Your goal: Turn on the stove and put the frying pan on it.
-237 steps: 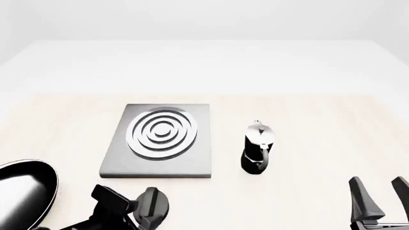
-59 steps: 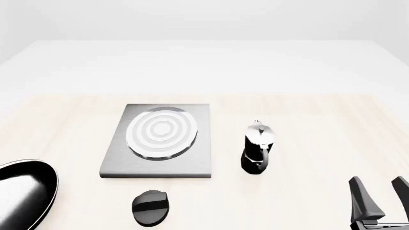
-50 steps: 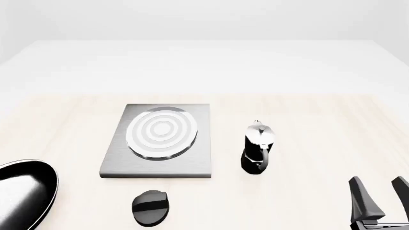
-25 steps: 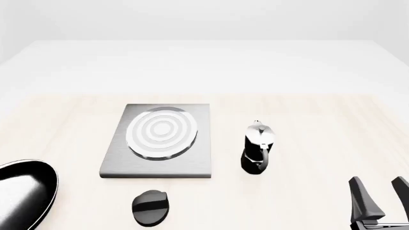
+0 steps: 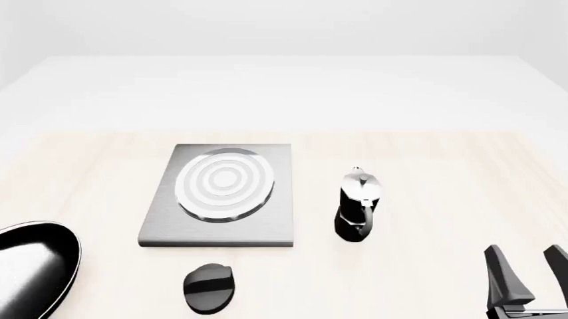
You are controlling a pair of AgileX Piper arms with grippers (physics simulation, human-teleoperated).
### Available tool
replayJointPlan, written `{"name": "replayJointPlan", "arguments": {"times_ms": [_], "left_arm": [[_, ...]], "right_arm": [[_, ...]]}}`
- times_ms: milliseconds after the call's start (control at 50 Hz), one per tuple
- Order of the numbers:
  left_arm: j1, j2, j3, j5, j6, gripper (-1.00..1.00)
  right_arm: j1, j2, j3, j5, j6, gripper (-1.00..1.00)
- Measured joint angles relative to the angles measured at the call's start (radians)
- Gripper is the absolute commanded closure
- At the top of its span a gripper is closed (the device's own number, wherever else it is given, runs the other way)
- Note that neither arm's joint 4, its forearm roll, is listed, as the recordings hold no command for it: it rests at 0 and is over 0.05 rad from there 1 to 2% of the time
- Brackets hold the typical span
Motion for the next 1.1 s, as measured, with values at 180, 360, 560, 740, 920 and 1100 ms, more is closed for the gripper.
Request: {"name": "replayJointPlan", "arguments": {"times_ms": [180, 360, 560, 740, 920, 1100], "left_arm": [[0.01, -0.002, 0.039, 0.0, 0.012, -1.0], [0.018, -0.004, 0.066, 0.0, 0.019, -1.0], [0.031, 0.005, 0.074, -0.003, 0.027, -1.0], [0.047, 0.019, 0.097, -0.027, 0.032, -1.0], [0.064, 0.038, 0.134, -0.075, 0.034, -1.0], [0.07, 0.064, 0.177, -0.136, 0.034, -1.0]], "right_arm": [[0.0, 0.0, 0.0, 0.0, 0.0, -1.0], [0.0, 0.0, 0.0, 0.0, 0.0, -1.0], [0.0, 0.0, 0.0, 0.0, 0.0, -1.0], [0.0, 0.0, 0.0, 0.0, 0.0, -1.0], [0.0, 0.0, 0.0, 0.0, 0.0, -1.0], [0.0, 0.0, 0.0, 0.0, 0.0, -1.0]]}}
